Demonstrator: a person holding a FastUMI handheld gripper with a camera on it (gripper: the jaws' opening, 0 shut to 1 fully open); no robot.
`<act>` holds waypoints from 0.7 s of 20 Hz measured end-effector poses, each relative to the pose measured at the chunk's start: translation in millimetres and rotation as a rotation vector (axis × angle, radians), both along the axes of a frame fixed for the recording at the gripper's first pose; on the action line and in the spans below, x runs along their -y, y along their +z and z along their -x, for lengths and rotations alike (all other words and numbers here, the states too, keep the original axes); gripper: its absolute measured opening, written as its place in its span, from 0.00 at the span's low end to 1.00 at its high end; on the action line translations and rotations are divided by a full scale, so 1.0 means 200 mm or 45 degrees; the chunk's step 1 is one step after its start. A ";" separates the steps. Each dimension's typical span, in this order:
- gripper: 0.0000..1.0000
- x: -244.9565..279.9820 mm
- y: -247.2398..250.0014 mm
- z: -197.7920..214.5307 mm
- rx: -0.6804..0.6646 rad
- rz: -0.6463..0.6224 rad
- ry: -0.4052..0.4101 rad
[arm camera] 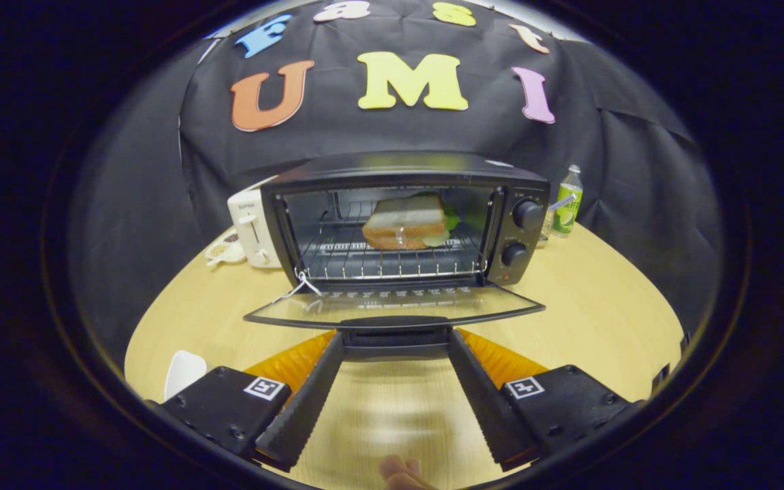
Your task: Open the toaster oven, put the food inside, and close the toaster oven door.
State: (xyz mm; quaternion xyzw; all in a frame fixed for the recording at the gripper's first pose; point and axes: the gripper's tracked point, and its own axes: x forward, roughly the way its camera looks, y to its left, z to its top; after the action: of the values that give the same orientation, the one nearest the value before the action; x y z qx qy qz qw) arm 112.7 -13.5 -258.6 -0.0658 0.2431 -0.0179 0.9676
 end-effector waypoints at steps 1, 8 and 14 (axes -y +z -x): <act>1.00 0.00 0.04 -0.03 0.045 0.000 0.007; 1.00 -0.02 0.19 -0.13 0.332 -0.004 0.086; 1.00 0.03 0.28 -0.09 0.414 -0.025 0.070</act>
State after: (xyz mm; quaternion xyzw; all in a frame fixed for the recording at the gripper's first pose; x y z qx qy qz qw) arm 130.1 -20.3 -202.9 -0.0591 0.0814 0.0004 0.9949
